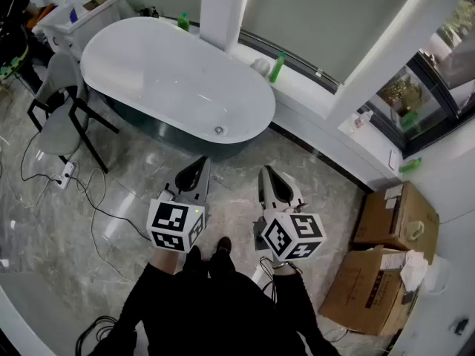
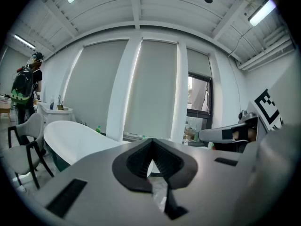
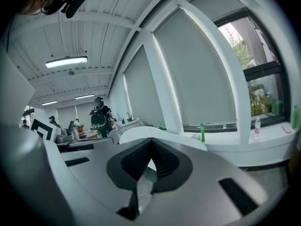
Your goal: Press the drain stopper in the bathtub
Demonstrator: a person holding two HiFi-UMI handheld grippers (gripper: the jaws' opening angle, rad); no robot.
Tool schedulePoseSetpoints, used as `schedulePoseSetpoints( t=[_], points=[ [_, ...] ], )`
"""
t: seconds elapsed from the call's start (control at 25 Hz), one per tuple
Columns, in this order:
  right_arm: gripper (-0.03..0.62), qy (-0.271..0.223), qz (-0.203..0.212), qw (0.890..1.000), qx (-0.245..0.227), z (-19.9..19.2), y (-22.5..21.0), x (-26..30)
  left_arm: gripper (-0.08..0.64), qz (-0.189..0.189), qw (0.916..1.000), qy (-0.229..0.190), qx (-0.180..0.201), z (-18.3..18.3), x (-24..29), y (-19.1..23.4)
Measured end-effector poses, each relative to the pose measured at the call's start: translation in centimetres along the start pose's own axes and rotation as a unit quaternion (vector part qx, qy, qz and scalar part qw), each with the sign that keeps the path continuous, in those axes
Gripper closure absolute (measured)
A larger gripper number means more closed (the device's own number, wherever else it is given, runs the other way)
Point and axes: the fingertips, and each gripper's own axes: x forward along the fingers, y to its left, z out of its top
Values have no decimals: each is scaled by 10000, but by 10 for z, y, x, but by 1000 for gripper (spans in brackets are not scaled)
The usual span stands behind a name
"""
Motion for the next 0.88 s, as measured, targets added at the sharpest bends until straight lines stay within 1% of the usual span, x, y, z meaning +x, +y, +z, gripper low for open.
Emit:
schedulePoseSetpoints(
  t=[0.4, 0.6, 0.88],
  points=[
    [591, 94, -48, 9999, 48, -3, -20, 0, 555, 98, 9999, 80, -34, -4, 13, -2],
    [591, 49, 172, 9994, 282, -1, -32, 5, 555, 139, 9998, 124, -13, -6, 25, -2],
    [591, 14, 212, 9994, 261, 12, -63, 10, 555, 248, 9997, 75, 2, 0, 49, -3]
  ],
)
